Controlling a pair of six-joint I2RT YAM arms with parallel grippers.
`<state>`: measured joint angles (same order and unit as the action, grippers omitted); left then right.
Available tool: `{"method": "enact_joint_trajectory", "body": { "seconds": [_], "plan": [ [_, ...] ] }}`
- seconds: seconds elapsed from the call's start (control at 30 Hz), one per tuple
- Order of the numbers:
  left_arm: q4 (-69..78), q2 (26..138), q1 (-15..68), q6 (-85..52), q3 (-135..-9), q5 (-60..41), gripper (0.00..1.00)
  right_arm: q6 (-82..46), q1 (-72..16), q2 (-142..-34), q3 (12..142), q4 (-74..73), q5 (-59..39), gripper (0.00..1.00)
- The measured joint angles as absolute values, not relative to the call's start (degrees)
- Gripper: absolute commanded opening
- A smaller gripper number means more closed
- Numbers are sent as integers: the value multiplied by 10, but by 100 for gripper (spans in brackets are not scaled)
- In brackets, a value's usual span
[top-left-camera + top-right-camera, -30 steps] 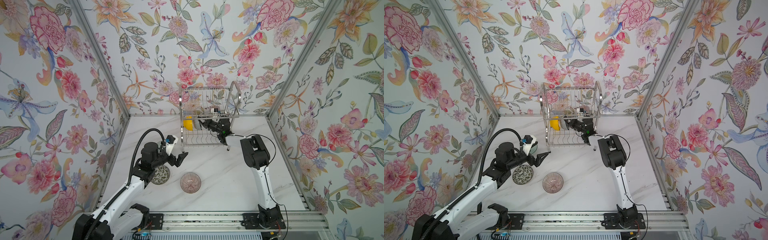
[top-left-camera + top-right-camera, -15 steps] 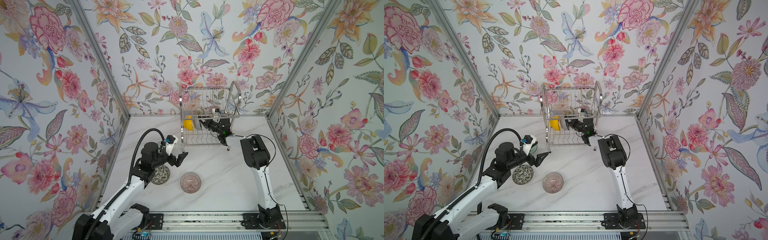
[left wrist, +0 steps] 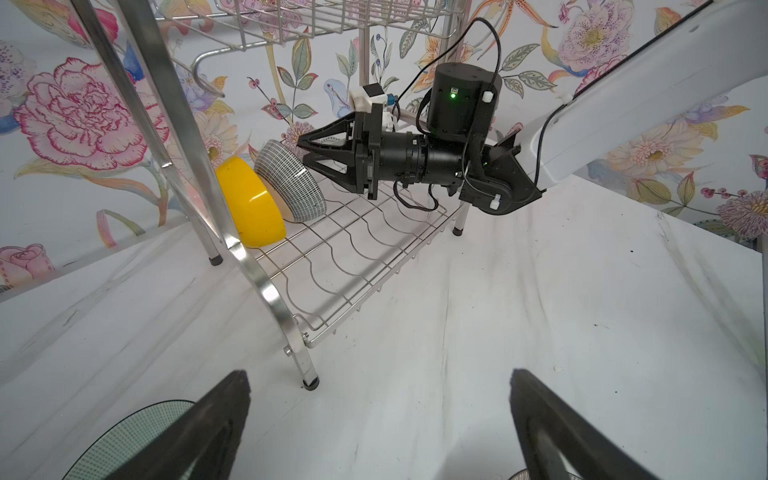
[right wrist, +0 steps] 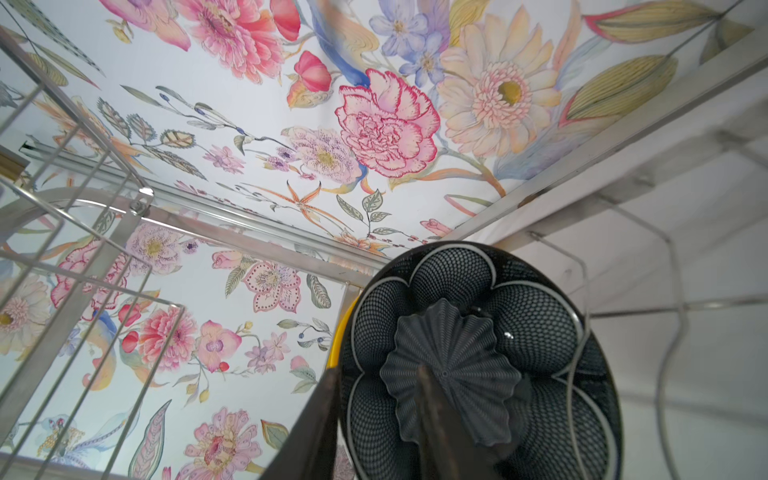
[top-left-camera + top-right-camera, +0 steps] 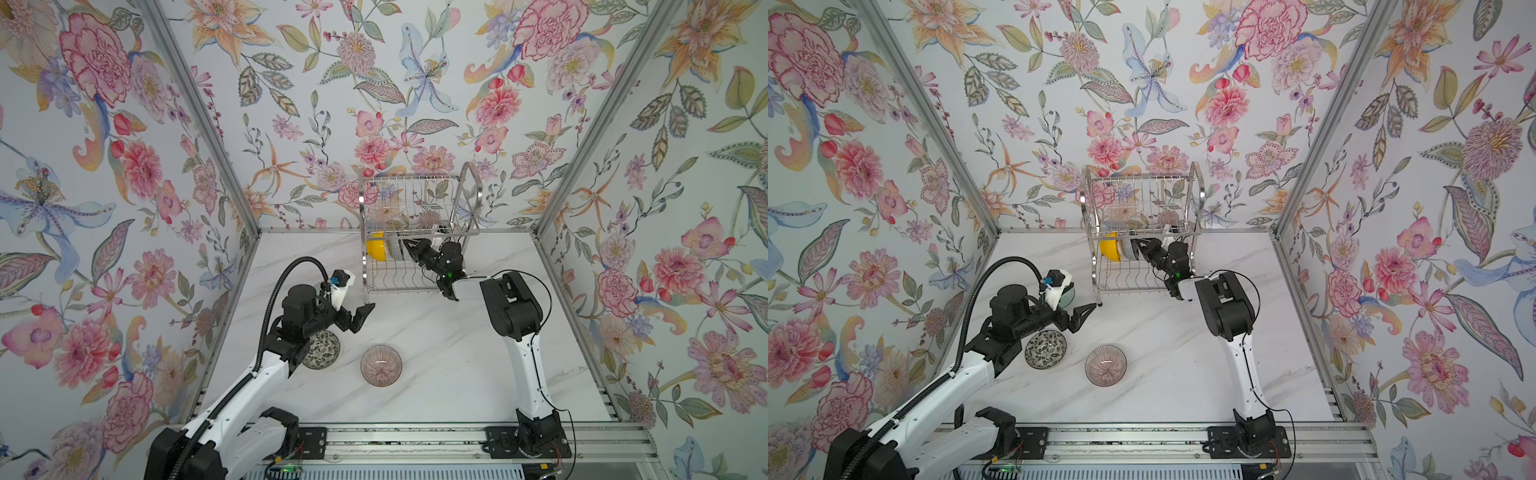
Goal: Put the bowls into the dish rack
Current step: 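Open the right gripper and draw it back out of the rack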
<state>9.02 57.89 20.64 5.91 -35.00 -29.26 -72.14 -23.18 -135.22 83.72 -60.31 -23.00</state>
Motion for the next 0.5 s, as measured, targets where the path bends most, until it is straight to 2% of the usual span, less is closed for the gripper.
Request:
{"method": "enact_joint_trajectory", "body": {
  "seconds": [0.5],
  "plan": [
    [90, 562, 206, 55, -350, -259, 99, -758, -247, -1298, 782, -642, -199, 51]
  ]
}}
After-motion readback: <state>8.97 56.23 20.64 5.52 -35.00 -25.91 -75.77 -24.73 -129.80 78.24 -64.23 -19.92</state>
